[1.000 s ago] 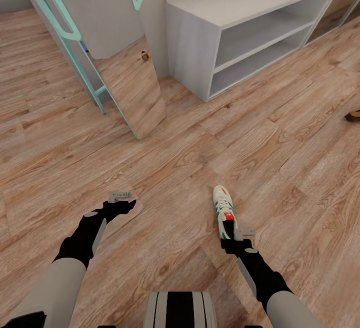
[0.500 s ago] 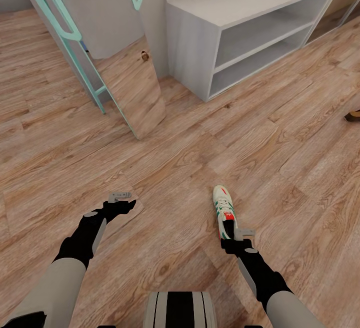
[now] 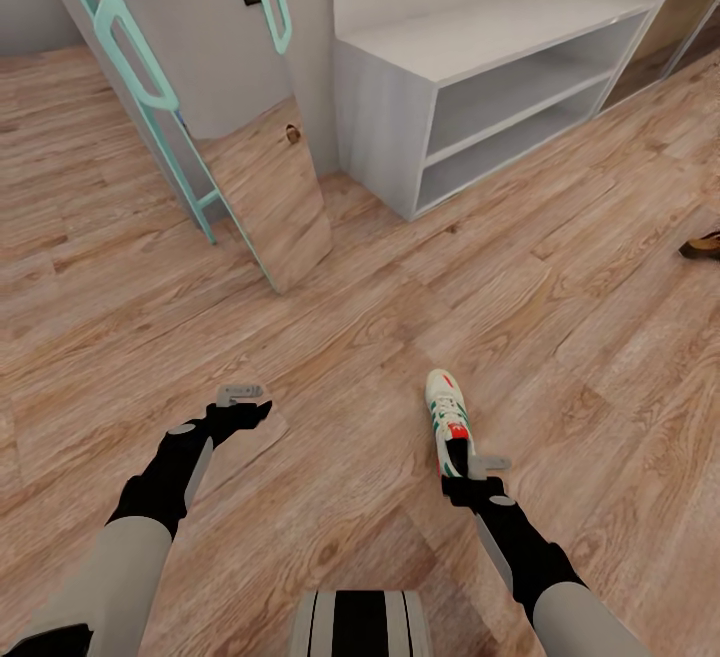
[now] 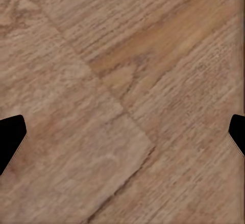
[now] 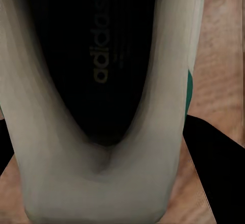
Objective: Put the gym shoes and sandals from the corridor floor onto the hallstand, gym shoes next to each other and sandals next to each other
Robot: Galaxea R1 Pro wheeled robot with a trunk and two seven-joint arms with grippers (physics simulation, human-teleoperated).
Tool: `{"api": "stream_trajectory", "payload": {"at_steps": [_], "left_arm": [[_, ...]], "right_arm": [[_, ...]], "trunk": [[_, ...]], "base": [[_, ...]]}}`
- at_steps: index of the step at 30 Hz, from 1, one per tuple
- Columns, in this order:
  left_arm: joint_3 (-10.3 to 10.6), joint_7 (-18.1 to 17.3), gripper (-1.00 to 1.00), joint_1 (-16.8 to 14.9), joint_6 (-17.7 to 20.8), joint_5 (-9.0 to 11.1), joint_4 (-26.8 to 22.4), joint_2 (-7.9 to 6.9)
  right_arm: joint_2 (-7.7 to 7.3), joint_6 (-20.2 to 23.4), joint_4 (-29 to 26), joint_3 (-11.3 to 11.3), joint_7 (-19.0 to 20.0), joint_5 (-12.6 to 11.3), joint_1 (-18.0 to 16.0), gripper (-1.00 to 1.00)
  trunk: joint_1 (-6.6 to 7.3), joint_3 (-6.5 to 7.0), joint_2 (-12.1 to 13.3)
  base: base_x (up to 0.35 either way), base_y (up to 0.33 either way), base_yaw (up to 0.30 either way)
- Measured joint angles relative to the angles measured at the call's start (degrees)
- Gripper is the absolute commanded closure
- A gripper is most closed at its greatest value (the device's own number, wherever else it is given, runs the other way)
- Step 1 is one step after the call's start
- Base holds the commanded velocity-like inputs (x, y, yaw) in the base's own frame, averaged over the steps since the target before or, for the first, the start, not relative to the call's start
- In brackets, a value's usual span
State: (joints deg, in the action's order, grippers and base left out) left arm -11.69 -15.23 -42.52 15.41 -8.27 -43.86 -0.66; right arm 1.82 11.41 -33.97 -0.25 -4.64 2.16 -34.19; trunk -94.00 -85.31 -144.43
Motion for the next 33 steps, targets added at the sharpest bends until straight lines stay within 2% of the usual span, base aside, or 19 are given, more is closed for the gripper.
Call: {"api": "stream_trajectory", "payload": {"at_steps": [4,5,12,17,20,24,33], "left_arm": [[0.00,0.01,-1.00,0.02,0.05,0.00,0.07,0.00],[0.00,0.01,-1.00,0.06,0.08,0.00,0.08,0.00],[0.00,0.01,-1.00,0.08,0.09,0.03,0.10,0.00],[-0.03,0.01,-1.00,0.09,0.09,0.03,0.11,0.00],[-0.02,0.00,-1.00,0.09,0.09,0.07,0.15,0.00],[-0.01,-0.04,-1.00,0.09,0.09,0.08,0.17,0.08],[-0.03,-0.02,-1.00,0.16,0.13,0.13,0.18,0.14]], "right_arm": [[-0.12,0.26,-1.34,-0.16,0.03,0.02,-0.01,1.00],[-0.17,0.60,-4.15,-0.67,-0.01,-0.25,-0.01,1.00],[-0.19,2.42,-13.77,-2.15,-0.05,-3.21,0.00,1.00],[-0.23,8.91,-22.17,-2.55,0.05,-5.73,0.01,1.00],[-0.26,11.55,-23.87,-2.62,0.08,-6.10,0.01,1.00],[-0.40,12.84,-24.65,-2.62,0.05,-6.17,0.02,1.00],[-0.53,13.42,-24.83,-2.59,0.04,-6.04,0.02,1.00]], "trunk": [[0.10,0.89,0.05],[0.13,1.11,0.07],[0.31,2.66,0.16],[0.44,3.77,0.23],[0.52,4.44,0.27],[0.62,5.32,0.32],[0.85,7.32,0.44]], "base": [[0.000,0.000,0.000],[0.000,0.000,0.000],[0.000,0.000,0.000],[0.000,0.000,0.000],[0.000,0.000,0.000],[0.000,0.000,0.000],[0.000,0.000,0.000]]}}
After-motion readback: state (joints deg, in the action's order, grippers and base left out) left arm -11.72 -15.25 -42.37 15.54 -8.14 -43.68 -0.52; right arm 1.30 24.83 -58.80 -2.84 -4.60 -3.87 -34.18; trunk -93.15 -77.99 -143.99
